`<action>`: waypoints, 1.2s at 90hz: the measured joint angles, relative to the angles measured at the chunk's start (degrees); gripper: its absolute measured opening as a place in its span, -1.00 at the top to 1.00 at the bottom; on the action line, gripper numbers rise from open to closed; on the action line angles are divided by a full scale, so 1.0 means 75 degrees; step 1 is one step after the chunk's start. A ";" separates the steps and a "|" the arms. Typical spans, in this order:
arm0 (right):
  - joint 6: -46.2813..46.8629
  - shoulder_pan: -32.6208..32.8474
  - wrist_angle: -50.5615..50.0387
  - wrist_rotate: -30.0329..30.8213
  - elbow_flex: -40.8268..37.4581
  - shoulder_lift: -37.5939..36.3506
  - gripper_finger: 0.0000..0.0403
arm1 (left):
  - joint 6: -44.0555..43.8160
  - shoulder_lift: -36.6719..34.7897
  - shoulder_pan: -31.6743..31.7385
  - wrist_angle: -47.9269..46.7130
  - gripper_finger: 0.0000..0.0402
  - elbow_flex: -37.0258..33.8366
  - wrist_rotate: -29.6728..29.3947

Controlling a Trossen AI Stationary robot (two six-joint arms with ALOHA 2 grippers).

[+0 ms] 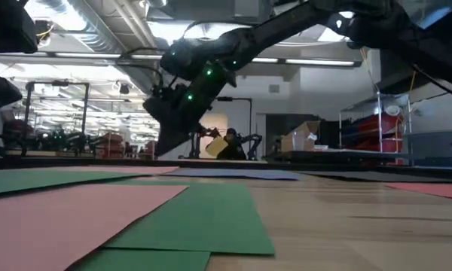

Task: Organize paper
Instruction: Move the pink paper to the top left of the table

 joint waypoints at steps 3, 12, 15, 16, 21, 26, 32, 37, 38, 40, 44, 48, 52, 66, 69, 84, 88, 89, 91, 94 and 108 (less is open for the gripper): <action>-0.0022 0.0000 0.0012 0.0000 0.0000 0.0024 1.00 | -0.0004 0.0000 0.0000 0.0009 0.86 0.0000 -0.0002; -0.0061 -0.0009 0.0033 0.0006 0.0000 0.0041 1.00 | -0.0005 0.0000 0.0000 0.0008 0.86 0.0000 -0.0002; -0.0064 -0.0025 0.0049 0.0006 0.0000 0.0041 1.00 | 0.0004 0.0000 0.0000 0.0013 0.86 0.0000 -0.0002; -0.0064 -0.0031 0.0053 0.0006 0.0000 0.0041 1.00 | 0.0011 0.0000 0.0000 0.0020 0.86 0.0000 -0.0002; -0.0070 -0.0064 0.0050 -0.0002 0.0000 0.0041 1.00 | 0.0017 -0.0003 0.0000 0.0003 0.86 0.0000 -0.0003; -0.0078 -0.0075 0.0014 0.0014 0.0000 0.0041 1.00 | 0.0073 -0.0004 0.0032 0.0003 0.87 0.0000 -0.0046; -0.0111 -0.0102 0.0023 0.0067 0.0000 0.0041 1.00 | 0.0009 -0.0058 0.0103 -0.0170 0.89 0.0000 -0.0322; -0.0115 -0.0108 0.0055 0.0076 0.0000 0.0041 1.00 | -0.0169 -0.0158 0.0213 -0.0480 0.93 0.0028 -0.0702; -0.0118 -0.0108 0.0055 0.0076 0.0000 0.0041 1.00 | -0.0201 -0.0181 0.0237 -0.0571 0.93 0.0040 -0.0768; -0.0145 -0.0108 0.0049 0.0084 0.0000 0.0041 1.00 | -0.0271 -0.0229 0.0282 -0.0777 0.95 0.0071 -0.0870; -0.0245 -0.0108 0.0023 0.0178 0.0000 0.0041 1.00 | -0.0415 -0.0358 0.0390 -0.1301 0.97 0.0123 -0.1029; -0.0323 -0.0108 -0.0003 0.0288 -0.0003 0.0041 1.00 | -0.0645 -0.0472 0.0540 -0.1892 0.99 0.0184 -0.1134; -0.0426 -0.0105 0.0007 0.0340 -0.0003 0.0041 1.00 | -0.0970 -0.0553 0.0702 -0.2546 0.99 0.0232 -0.1181; -0.0477 -0.0108 -0.0014 0.0341 -0.0004 0.0041 1.00 | -0.2070 -0.0662 0.1416 -0.4473 1.00 0.0251 -0.1147; -0.0488 -0.0108 -0.0024 0.0342 -0.0006 0.0041 1.00 | -0.2159 -0.0662 0.1599 -0.4691 1.00 0.0251 -0.1082; -0.0662 -0.0108 -0.0118 0.0341 -0.0006 0.0041 1.00 | -0.2041 -0.0660 0.2614 -0.4810 1.00 0.0251 -0.0987; -0.0660 -0.0108 -0.0165 0.0341 -0.0006 0.0041 1.00 | -0.1941 -0.0659 0.2913 -0.4809 1.00 0.0232 -0.0984; -0.0661 -0.0108 -0.0179 0.0341 -0.0006 0.0041 1.00 | -0.1931 -0.0659 0.2986 -0.4800 1.00 0.0217 -0.0984; -0.0662 -0.0107 -0.0192 0.0341 -0.0011 0.0041 1.00 | -0.1922 -0.0658 0.3129 -0.4794 1.00 0.0185 -0.0981; -0.0662 -0.0108 -0.0193 0.0344 -0.0026 0.0038 1.00 | -0.1918 -0.0654 0.3350 -0.4808 1.00 0.0125 -0.0978; -0.0662 -0.0099 -0.0170 0.0341 -0.0035 0.0038 1.00 | -0.1764 -0.0653 0.4200 -0.4654 1.00 -0.0176 -0.0974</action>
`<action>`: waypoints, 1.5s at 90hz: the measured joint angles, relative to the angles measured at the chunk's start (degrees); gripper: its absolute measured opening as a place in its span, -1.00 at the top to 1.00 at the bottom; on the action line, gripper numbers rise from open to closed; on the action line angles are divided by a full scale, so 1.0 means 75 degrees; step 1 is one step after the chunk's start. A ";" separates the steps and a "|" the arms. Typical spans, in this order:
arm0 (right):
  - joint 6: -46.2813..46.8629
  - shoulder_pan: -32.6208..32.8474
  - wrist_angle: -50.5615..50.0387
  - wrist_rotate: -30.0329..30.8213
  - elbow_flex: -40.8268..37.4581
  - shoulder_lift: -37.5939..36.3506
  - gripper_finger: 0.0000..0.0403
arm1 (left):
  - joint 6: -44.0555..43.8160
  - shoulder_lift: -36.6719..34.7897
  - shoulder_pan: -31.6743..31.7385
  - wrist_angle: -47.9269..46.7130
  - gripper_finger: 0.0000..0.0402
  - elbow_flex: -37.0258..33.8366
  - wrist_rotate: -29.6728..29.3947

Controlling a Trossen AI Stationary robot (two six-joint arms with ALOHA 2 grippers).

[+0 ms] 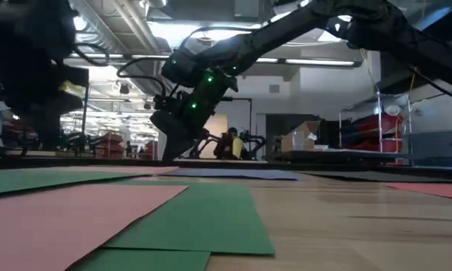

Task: Organize paper
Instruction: Move the pink paper to the top left of the table

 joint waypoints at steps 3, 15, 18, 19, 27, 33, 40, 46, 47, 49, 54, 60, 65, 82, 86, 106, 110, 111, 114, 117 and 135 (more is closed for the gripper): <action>0.0000 -0.0001 0.0007 -0.0001 0.0000 -0.0003 1.00 | 0.0088 0.0000 0.0164 0.0145 1.00 -0.0077 0.0001; 0.0000 0.0002 0.0003 -0.0001 0.0000 0.0011 1.00 | 0.0575 0.0000 0.0795 0.1096 1.00 -0.0438 0.0007; 0.0000 0.0015 0.0002 -0.0001 0.0000 0.0021 1.00 | 0.0681 0.0000 0.0936 0.1310 1.00 -0.0514 0.0014; 0.0000 0.0015 -0.0006 -0.0003 0.0000 0.0023 1.00 | 0.0717 0.0000 0.0984 0.1380 1.00 -0.0540 0.0014; -0.0003 0.0058 0.0007 -0.0006 0.0000 0.0119 1.00 | 0.0946 0.0000 0.1368 0.1852 1.00 -0.0732 0.0021; -0.0003 0.0092 -0.0066 -0.0043 -0.0002 0.0178 1.00 | 0.1079 0.0006 0.1647 0.2073 1.00 -0.0882 0.0019; -0.0003 0.0142 0.0078 -0.0079 0.0003 0.0267 1.00 | 0.1237 0.0006 0.1959 0.2309 1.00 -0.1024 0.0020; 0.0000 0.0157 0.0027 -0.0101 0.0003 0.0273 1.00 | 0.1342 0.0006 0.2206 0.2425 1.00 -0.1120 0.0019; 0.0002 0.0163 0.0035 -0.0103 0.0006 0.0289 1.00 | 0.1373 0.0006 0.2243 0.2462 1.00 -0.1138 0.0019; 0.0001 0.0179 0.0059 -0.0103 0.0015 0.0320 1.00 | 0.1451 0.0006 0.2319 0.2547 1.00 -0.1175 0.0018; 0.0001 0.0192 0.0076 -0.0091 0.0023 0.0332 1.00 | 0.1598 0.0006 0.2484 0.2821 1.00 -0.1277 0.0014; 0.0009 0.0200 0.0060 -0.0119 0.0023 0.0338 1.00 | 0.1778 -0.0003 0.2691 0.3080 1.00 -0.1389 0.0007; 0.0015 0.0226 0.0056 -0.0135 0.0023 0.0338 1.00 | 0.1900 -0.0003 0.2844 0.3321 1.00 -0.1469 -0.0012; 0.0017 0.0343 0.0003 -0.0322 0.0023 0.0344 1.00 | 0.2493 -0.0005 0.3292 0.3840 1.00 -0.1526 0.0003; 0.0008 0.0364 -0.0036 -0.0387 0.0023 0.0346 1.00 | 0.2642 -0.0003 0.3388 0.3957 1.00 -0.1526 0.0017; -0.0017 0.0463 -0.0313 -0.0358 0.0000 0.0205 1.00 | 0.3182 -0.0003 0.3697 0.4353 1.00 -0.1532 0.0113; -0.0015 0.0460 -0.0393 -0.0281 -0.0016 0.0132 1.00 | 0.3228 -0.0003 0.3698 0.4405 1.00 -0.1532 0.0137; -0.0015 0.0460 -0.0410 -0.0243 -0.0019 0.0110 1.00 | 0.3232 -0.0002 0.3698 0.4421 1.00 -0.1532 0.0142; -0.0023 0.0458 -0.0419 -0.0129 -0.0032 0.0052 1.00 | 0.3238 0.0000 0.3698 0.4451 1.00 -0.1532 0.0144; -0.0032 0.0455 -0.0408 -0.0040 -0.0032 -0.0017 1.00 | 0.3242 0.0000 0.3698 0.4453 1.00 -0.1532 0.0147; -0.0196 0.0384 -0.0191 0.0058 0.0000 -0.0417 1.00 | 0.3277 0.0000 0.3688 0.4467 1.00 -0.1532 0.0150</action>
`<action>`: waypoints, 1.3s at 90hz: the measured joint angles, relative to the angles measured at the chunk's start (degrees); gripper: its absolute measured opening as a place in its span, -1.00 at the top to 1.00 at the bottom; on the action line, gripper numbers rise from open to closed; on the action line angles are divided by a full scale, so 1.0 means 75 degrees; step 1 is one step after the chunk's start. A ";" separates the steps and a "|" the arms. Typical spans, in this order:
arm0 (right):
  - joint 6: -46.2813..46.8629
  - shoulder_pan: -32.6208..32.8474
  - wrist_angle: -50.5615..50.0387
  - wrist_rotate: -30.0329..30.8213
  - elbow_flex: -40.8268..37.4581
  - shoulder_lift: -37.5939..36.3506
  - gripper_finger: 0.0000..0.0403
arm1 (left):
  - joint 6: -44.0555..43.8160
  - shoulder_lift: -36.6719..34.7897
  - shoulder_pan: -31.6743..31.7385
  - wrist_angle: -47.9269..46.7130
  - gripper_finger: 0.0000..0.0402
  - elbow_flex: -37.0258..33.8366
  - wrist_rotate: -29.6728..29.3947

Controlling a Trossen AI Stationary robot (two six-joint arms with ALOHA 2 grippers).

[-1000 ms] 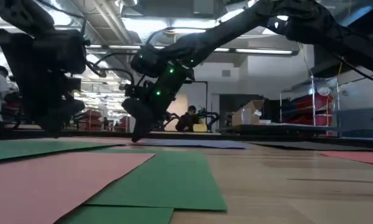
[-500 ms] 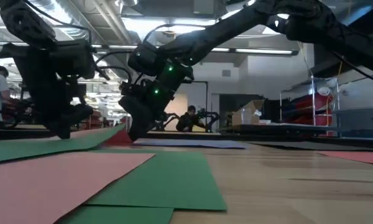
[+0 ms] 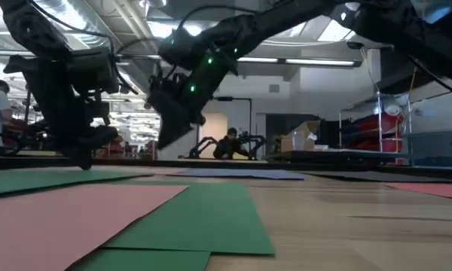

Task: Organize paper
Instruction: Move the pink paper to the top left of the table

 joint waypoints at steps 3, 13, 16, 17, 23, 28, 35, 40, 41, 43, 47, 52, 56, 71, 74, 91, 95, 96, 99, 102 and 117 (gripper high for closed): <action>-0.0003 -0.0011 0.0038 0.0000 -0.0003 0.0000 1.00 | -0.0001 0.0000 -0.0027 0.0005 1.00 0.0000 -0.0002; -0.0005 -0.0062 0.0280 -0.0036 -0.0015 0.0045 1.00 | -0.0001 0.0000 -0.0184 0.0012 1.00 0.0033 0.0021; -0.0008 -0.0085 0.0366 -0.0064 -0.0011 0.0057 1.00 | -0.0010 -0.0003 -0.0258 0.0012 1.00 0.0063 0.0039; -0.0008 -0.0089 0.0380 -0.0067 -0.0009 0.0058 1.00 | -0.0018 -0.0003 -0.0285 0.0012 1.00 0.0076 0.0049; -0.0023 -0.0133 0.0290 -0.0070 -0.0006 0.0081 1.00 | -0.0067 -0.0003 -0.0461 -0.0022 1.00 0.0185 0.0122; -0.0029 -0.0142 0.0303 -0.0070 -0.0006 0.0143 1.00 | -0.0070 -0.0003 -0.0599 -0.0026 1.00 0.0318 0.0224; -0.0149 -0.0164 0.0182 -0.0070 -0.0009 0.0172 1.00 | -0.0034 -0.0003 -0.0783 -0.0037 1.00 0.0533 0.0377; -0.0221 -0.0197 0.0127 -0.0070 -0.0009 0.0172 1.00 | -0.0033 -0.0003 -0.0914 -0.0142 1.00 0.0706 0.0423; -0.0227 -0.0195 0.0113 -0.0070 -0.0008 0.0172 1.00 | -0.0033 -0.0003 -0.0939 -0.0167 1.00 0.0741 0.0427; -0.0228 -0.0195 0.0079 -0.0068 -0.0004 0.0172 1.00 | -0.0053 -0.0003 -0.0993 -0.0253 1.00 0.0819 0.0431; -0.0232 -0.0195 0.0015 -0.0067 0.0000 0.0172 1.00 | -0.0164 -0.0004 -0.1082 -0.0498 1.00 0.0968 0.0431; -0.0278 -0.0201 -0.0035 -0.0061 0.0000 0.0172 1.00 | -0.0363 -0.0006 -0.1141 -0.0941 1.00 0.1135 0.0435; -0.0387 -0.0201 -0.0020 -0.0061 -0.0001 0.0172 1.00 | -0.0540 -0.0006 -0.1165 -0.1402 1.00 0.1272 0.0429; -0.0457 -0.0237 -0.0047 -0.0058 0.0000 0.0213 1.00 | -0.1574 -0.0006 -0.1167 -0.3213 1.00 0.1499 0.0411; -0.0457 -0.0244 -0.0130 -0.0034 0.0000 0.0226 1.00 | -0.1773 -0.0006 -0.1167 -0.3510 1.00 0.1501 0.0439; -0.0626 -0.0245 -0.0258 0.0350 0.0000 0.0236 1.00 | -0.2348 -0.0006 -0.1165 -0.4517 1.00 0.1501 0.0775; -0.0626 -0.0245 -0.0284 0.0347 0.0000 0.0236 1.00 | -0.2335 -0.0006 -0.1167 -0.4543 1.00 0.1501 0.0844; -0.0626 -0.0245 -0.0289 0.0345 0.0000 0.0236 1.00 | -0.2323 -0.0006 -0.1168 -0.4543 1.00 0.1501 0.0859; -0.0626 -0.0245 -0.0287 0.0344 0.0000 0.0236 1.00 | -0.2271 -0.0006 -0.1167 -0.4536 1.00 0.1501 0.0926; -0.0626 -0.0245 -0.0286 0.0344 0.0000 0.0236 1.00 | -0.2210 -0.0006 -0.1167 -0.4538 1.00 0.1504 0.0997; -0.0629 -0.0245 -0.0342 0.0339 0.0000 0.0236 1.00 | -0.2046 0.0000 -0.1078 -0.4929 1.00 0.1501 0.1151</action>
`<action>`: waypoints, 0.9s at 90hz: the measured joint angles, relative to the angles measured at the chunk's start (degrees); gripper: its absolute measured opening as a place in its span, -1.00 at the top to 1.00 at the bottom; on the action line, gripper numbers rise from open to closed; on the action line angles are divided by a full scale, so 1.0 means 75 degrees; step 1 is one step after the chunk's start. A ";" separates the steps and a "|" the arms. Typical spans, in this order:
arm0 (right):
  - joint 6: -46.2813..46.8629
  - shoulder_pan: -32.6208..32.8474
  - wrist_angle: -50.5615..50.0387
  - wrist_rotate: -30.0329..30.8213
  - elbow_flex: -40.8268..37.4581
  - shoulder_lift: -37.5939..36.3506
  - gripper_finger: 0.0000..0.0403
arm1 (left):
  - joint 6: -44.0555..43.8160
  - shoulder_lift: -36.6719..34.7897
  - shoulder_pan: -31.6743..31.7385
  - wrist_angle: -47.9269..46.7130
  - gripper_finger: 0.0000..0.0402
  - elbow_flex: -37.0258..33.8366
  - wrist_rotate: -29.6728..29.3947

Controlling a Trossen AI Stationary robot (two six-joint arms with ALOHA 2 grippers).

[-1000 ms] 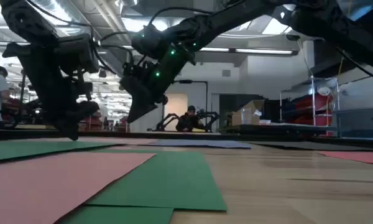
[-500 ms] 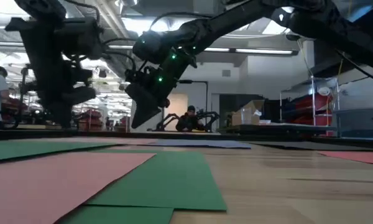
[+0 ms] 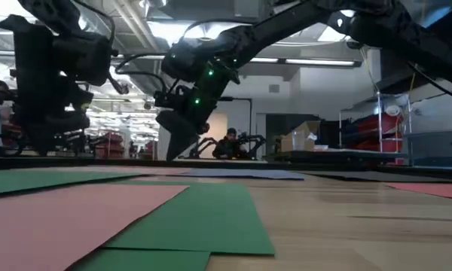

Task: Organize paper
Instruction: Move the pink paper to the top left of the table

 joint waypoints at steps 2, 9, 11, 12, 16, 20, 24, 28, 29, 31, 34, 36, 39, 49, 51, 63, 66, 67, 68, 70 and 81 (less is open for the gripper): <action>0.0000 0.0000 0.0004 -0.0001 0.0000 0.0000 1.00 | 0.0003 0.0000 0.0035 -0.0030 1.00 -0.0003 -0.0003; 0.0001 0.0000 -0.0029 -0.0001 0.0002 -0.0003 1.00 | 0.0094 0.0000 0.0196 0.0139 1.00 -0.0101 -0.0003; 0.0000 0.0000 -0.0082 -0.0001 0.0003 -0.0003 1.00 | 0.0150 0.0000 0.0254 0.0218 1.00 -0.0146 -0.0007; 0.0000 0.0000 -0.0116 -0.0001 0.0003 -0.0003 1.00 | 0.0176 0.0000 0.0283 0.0252 1.00 -0.0172 -0.0016; 0.0000 0.0000 -0.0291 -0.0001 0.0003 -0.0003 1.00 | 0.0241 0.0000 0.0402 0.0432 1.00 -0.0314 -0.0038; -0.0017 0.0000 -0.0449 -0.0001 0.0003 -0.0003 1.00 | 0.0316 0.0001 0.0545 0.0669 1.00 -0.0463 -0.0041; -0.0071 0.0000 -0.0573 -0.0001 0.0003 -0.0003 1.00 | 0.0404 0.0006 0.0678 0.0924 1.00 -0.0597 -0.0044; -0.0160 0.0000 -0.0691 0.0001 0.0003 -0.0003 1.00 | 0.0486 0.0006 0.0806 0.1217 1.00 -0.0732 -0.0044; -0.0174 0.0000 -0.0716 0.0004 0.0003 -0.0003 1.00 | 0.0517 0.0006 0.0839 0.1289 1.00 -0.0767 -0.0044; -0.0186 0.0000 -0.0759 0.0042 0.0003 -0.0003 1.00 | 0.0582 0.0006 0.0904 0.1424 1.00 -0.0831 -0.0044; -0.0195 0.0003 -0.0816 0.0170 0.0003 -0.0003 1.00 | 0.0639 0.0006 0.0997 0.1600 1.00 -0.0908 -0.0074; -0.0199 0.0006 -0.0851 0.0271 0.0003 -0.0003 1.00 | 0.0683 0.0000 0.1057 0.1703 1.00 -0.0946 -0.0107; -0.0214 0.0006 -0.0906 0.0419 0.0003 -0.0003 1.00 | 0.0783 -0.0006 0.1141 0.1850 1.00 -0.0988 -0.0151; -0.0347 0.0003 -0.1082 0.0737 0.0003 -0.0003 1.00 | 0.1040 -0.0006 0.1391 0.2234 1.00 -0.1005 -0.0223; -0.0367 0.0003 -0.1117 0.0767 0.0003 -0.0003 1.00 | 0.1099 -0.0006 0.1437 0.2340 1.00 -0.1005 -0.0252; -0.0370 0.0003 -0.1236 0.0800 0.0003 -0.0003 1.00 | 0.1501 -0.0006 0.1709 0.2836 1.00 -0.1008 -0.0347; -0.0364 0.0005 -0.1262 0.0800 0.0003 -0.0006 1.00 | 0.1615 -0.0006 0.1776 0.2962 1.00 -0.1011 -0.0347; -0.0359 0.0006 -0.1270 0.0800 0.0003 -0.0006 1.00 | 0.1639 -0.0006 0.1798 0.3001 1.00 -0.1011 -0.0348; -0.0352 0.0006 -0.1277 0.0800 0.0003 -0.0006 1.00 | 0.1674 -0.0006 0.1820 0.3037 1.00 -0.1011 -0.0352; -0.0338 0.0006 -0.1289 0.0799 0.0003 -0.0006 1.00 | 0.1745 -0.0003 0.1860 0.3100 1.00 -0.1011 -0.0356; -0.0197 0.0008 -0.1299 0.0530 0.0003 -0.0009 1.00 | 0.2054 0.0000 0.2058 0.3458 1.00 -0.1017 -0.0370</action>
